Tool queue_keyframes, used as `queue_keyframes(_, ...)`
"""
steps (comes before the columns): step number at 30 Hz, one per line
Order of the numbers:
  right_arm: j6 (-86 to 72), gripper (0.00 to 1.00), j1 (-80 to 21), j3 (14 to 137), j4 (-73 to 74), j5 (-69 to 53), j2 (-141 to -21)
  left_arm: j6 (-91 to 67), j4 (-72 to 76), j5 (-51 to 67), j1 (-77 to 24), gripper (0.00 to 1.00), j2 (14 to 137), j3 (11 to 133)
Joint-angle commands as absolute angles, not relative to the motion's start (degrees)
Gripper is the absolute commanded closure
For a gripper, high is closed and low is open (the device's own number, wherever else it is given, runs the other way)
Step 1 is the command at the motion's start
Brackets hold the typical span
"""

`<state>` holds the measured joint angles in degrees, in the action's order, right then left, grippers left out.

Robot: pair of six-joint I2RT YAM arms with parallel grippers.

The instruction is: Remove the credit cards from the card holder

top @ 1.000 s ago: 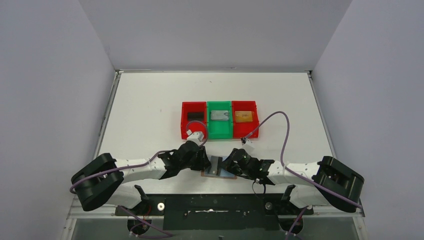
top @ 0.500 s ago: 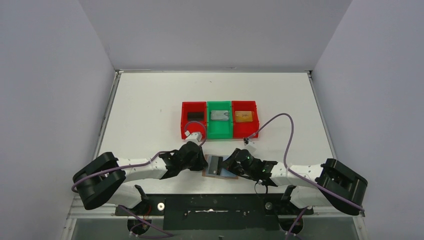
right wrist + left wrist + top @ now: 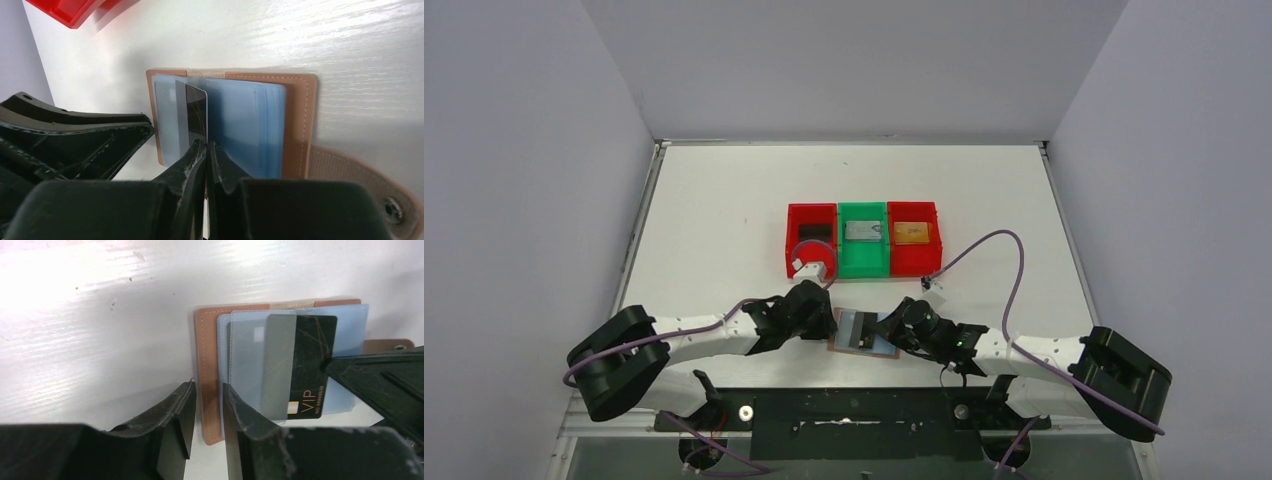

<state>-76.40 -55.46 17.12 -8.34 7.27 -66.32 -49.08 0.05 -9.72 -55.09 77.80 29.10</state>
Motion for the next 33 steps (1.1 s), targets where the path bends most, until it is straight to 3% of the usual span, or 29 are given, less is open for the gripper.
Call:
queue_keyframes(1,-76.83,0.98,-55.19,17.81,-9.8,9.05,-67.28,-46.77,-1.33,-11.62,-55.46,0.71,74.72,34.78)
queue_keyframes(11,-77.04,0.98,-55.19,17.58,-10.17,9.07,-67.64,-44.07,11.05,2.22,-55.71,0.66,79.7,34.54)
queue_keyframes(22,-77.33,0.97,-54.93,16.93,-12.56,7.82,-68.68,-49.63,6.3,-2.89,-57.21,0.76,85.14,30.81)
queue_keyframes(33,-81.66,0.79,-54.74,12.3,-20.11,6.72,-69.3,-51.5,4.46,-4.28,-57.82,0.9,85.78,29.24)
